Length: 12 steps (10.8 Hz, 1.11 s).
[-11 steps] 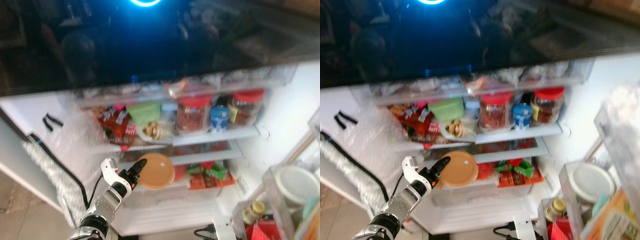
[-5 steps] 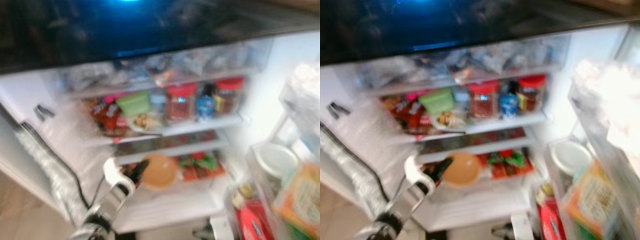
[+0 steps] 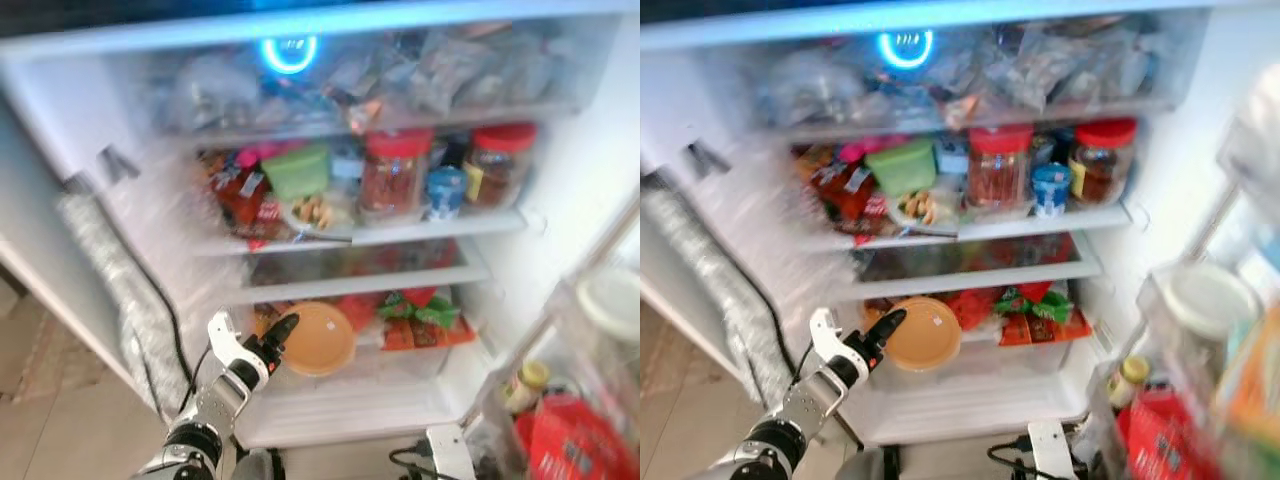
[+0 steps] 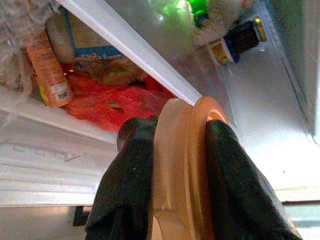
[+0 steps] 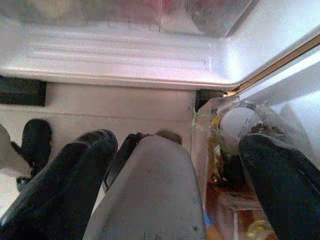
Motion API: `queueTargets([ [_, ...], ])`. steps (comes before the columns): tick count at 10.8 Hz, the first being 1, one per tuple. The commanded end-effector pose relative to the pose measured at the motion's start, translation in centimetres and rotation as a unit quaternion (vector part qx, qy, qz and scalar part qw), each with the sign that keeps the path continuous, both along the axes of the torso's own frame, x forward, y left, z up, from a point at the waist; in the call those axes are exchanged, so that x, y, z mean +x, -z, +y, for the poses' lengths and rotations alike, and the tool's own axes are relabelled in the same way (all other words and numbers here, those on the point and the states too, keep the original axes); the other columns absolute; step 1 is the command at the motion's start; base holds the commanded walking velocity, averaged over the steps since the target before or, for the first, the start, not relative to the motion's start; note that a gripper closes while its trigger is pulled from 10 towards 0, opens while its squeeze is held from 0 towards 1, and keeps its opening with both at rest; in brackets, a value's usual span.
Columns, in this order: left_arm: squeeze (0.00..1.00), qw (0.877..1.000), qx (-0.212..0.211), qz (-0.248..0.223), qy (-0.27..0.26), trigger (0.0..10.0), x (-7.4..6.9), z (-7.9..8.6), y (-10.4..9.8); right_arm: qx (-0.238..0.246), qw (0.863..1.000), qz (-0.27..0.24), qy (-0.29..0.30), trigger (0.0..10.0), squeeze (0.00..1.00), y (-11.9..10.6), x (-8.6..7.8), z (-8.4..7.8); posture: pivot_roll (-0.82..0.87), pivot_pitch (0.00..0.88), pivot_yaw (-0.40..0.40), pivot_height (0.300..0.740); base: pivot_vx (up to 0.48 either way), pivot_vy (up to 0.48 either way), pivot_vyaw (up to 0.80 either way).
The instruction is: Restocking fridge
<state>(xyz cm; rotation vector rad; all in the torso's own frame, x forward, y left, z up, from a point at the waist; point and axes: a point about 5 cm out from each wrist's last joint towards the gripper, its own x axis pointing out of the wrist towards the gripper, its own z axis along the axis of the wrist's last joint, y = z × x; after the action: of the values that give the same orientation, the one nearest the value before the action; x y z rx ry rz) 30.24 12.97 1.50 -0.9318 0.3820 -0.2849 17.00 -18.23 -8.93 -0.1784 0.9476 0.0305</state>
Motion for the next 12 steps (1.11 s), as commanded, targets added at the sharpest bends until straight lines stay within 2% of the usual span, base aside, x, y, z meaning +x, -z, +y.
queueTargets([
  [1, 0.00, 1.000, 0.002, -0.002, -0.004, 10.0, 0.2, 0.1, -0.2, 0.007, 1.000, 0.024, 0.002, 10.0, 0.00, 0.6, -1.2, 0.3, -0.07, 0.000, 0.065, 0.638, 0.000, 0.000, 0.00],
  [3, 0.00, 0.999, -0.024, -0.021, -0.010, 10.0, 1.2, -0.3, -1.3, 0.008, 1.000, 0.022, 0.000, 10.0, 0.00, 0.6, -1.1, 0.3, -0.07, 0.000, 0.063, 0.638, 0.000, 0.000, 0.00],
  [7, 0.00, 0.998, -0.032, -0.047, -0.020, 10.0, 2.6, -0.3, -2.9, 0.009, 1.000, 0.021, -0.002, 10.0, 0.00, 0.5, -1.1, 0.3, -0.07, 0.000, 0.063, 0.638, 0.000, 0.000, 0.00],
  [12, 0.00, 0.998, -0.034, -0.054, -0.010, 10.0, 3.0, -0.5, -3.4, 0.008, 1.000, 0.026, -0.002, 10.0, 0.00, 0.6, -1.4, 0.1, -0.07, 0.000, 0.062, 0.638, 0.000, 0.000, 0.00],
])
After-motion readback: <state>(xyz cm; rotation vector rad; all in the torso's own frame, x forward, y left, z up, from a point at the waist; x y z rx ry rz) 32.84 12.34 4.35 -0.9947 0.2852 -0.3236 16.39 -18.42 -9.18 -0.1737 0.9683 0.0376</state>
